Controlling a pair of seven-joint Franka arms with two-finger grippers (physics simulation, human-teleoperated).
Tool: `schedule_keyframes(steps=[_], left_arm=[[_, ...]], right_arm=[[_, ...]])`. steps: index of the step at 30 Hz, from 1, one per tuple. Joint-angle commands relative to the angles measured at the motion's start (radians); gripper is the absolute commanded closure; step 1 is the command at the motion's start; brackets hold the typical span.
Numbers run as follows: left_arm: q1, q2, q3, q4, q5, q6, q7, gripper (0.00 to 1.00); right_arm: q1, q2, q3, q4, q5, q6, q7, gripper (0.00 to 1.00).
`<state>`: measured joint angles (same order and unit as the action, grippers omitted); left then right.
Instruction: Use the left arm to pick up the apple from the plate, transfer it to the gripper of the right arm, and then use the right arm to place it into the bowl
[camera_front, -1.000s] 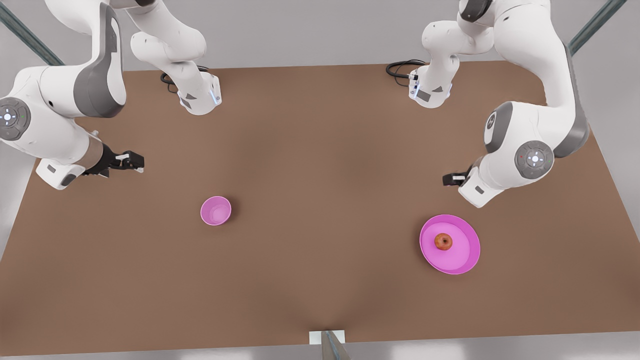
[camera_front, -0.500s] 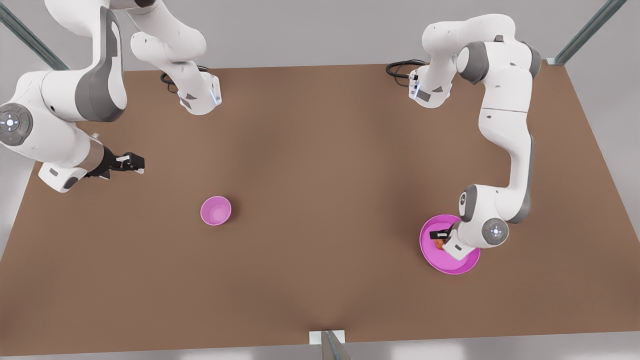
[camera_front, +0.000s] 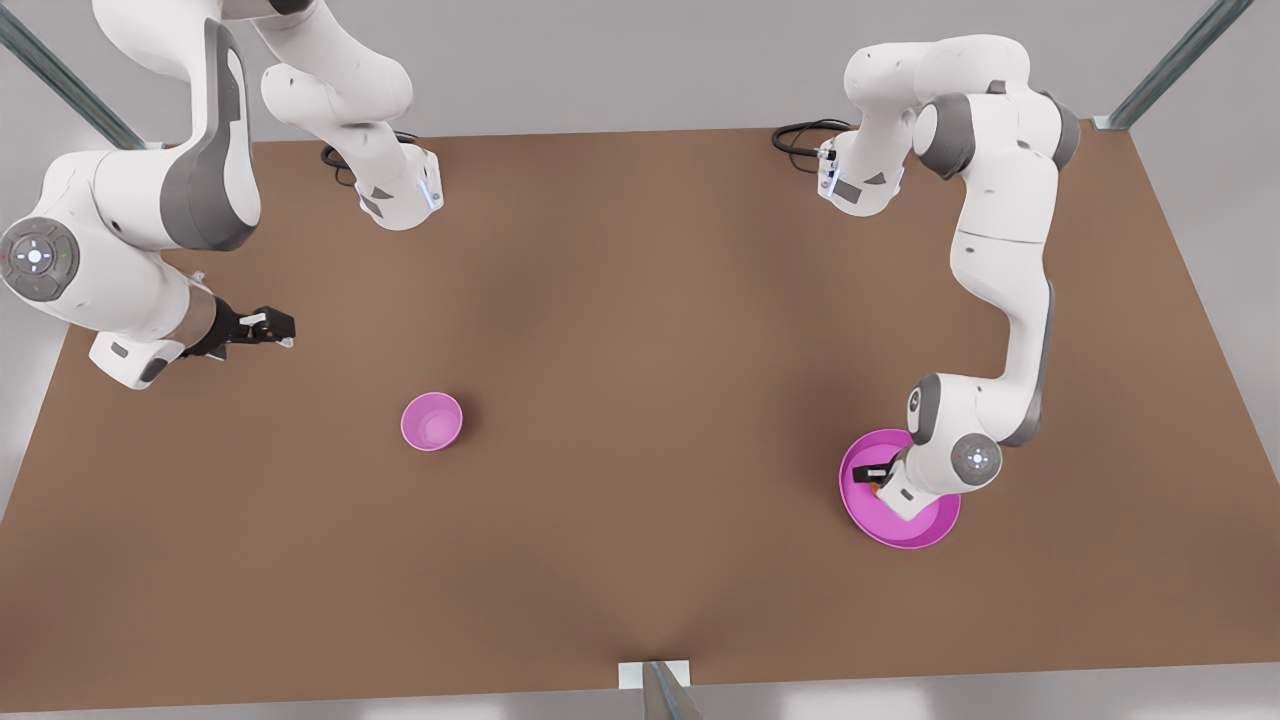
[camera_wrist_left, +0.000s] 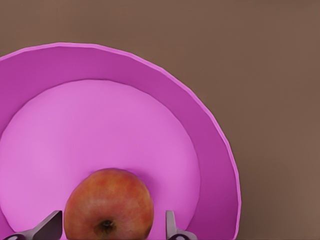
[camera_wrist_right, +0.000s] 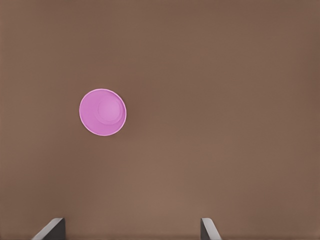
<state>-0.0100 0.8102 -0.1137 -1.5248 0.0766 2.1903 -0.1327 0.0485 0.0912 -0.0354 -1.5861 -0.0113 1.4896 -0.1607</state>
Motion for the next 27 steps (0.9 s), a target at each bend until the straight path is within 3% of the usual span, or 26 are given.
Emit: schedule_keyframes(steps=[1,11,27], left_arm=[[-0.001,0.001,0.0,0.0,0.002,0.023,0.019,0.0],[0.005,0.011,-0.001,0.0,0.002,0.048,0.019,0.03],[0.007,0.011,-0.001,0.002,0.0,0.049,0.019,0.31]], right_arm=[[0.001,-0.001,0.0,0.0,0.001,0.0,-0.019,0.0],[-0.001,0.005,0.0,-0.002,0.001,0.001,-0.02,0.0],[0.007,0.012,0.0,-0.008,0.001,0.006,-0.02,0.0]])
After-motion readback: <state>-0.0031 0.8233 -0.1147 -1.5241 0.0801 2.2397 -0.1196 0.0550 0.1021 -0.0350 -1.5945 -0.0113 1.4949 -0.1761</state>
